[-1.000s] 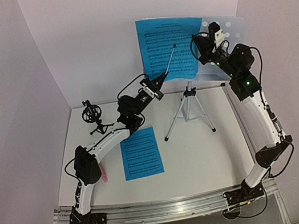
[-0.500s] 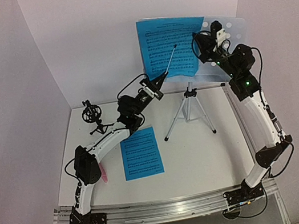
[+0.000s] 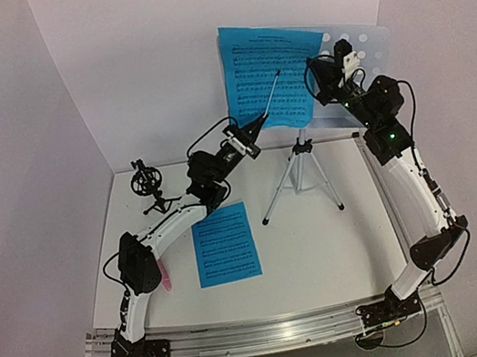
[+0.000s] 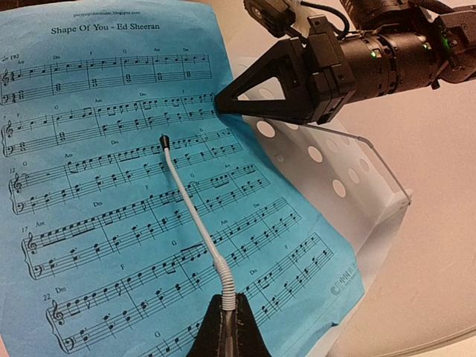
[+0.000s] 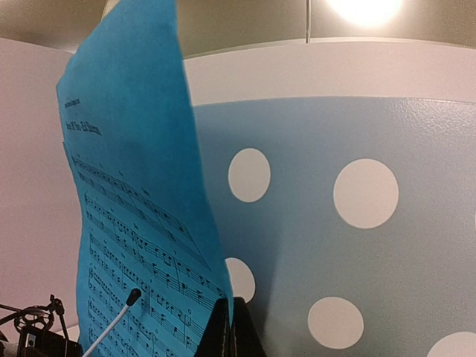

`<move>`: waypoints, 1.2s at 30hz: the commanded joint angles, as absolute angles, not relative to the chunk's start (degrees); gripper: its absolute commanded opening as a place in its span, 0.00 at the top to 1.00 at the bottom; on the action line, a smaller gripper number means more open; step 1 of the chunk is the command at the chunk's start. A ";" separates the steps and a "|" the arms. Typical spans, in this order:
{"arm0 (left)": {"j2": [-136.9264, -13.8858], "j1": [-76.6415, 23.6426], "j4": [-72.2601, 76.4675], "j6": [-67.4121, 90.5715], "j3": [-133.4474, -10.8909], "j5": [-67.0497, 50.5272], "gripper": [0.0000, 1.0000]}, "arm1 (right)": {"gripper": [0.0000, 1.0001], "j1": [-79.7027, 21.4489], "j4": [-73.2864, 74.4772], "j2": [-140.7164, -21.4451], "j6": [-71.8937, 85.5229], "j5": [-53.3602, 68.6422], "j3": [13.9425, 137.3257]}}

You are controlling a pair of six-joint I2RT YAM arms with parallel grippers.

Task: Set up the instrument practice props

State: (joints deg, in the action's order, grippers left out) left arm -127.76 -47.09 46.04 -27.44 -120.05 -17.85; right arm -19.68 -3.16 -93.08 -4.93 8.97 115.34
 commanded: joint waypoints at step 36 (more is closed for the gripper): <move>-118.86 -46.32 50.25 -31.40 -109.20 -24.08 0.64 | 0.55 -19.37 -3.77 -84.50 -0.87 9.51 109.24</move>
State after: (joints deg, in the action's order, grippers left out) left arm -126.39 -46.19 48.16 -30.19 -112.00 -21.46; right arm -19.40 -3.40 -88.24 -4.01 7.74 110.80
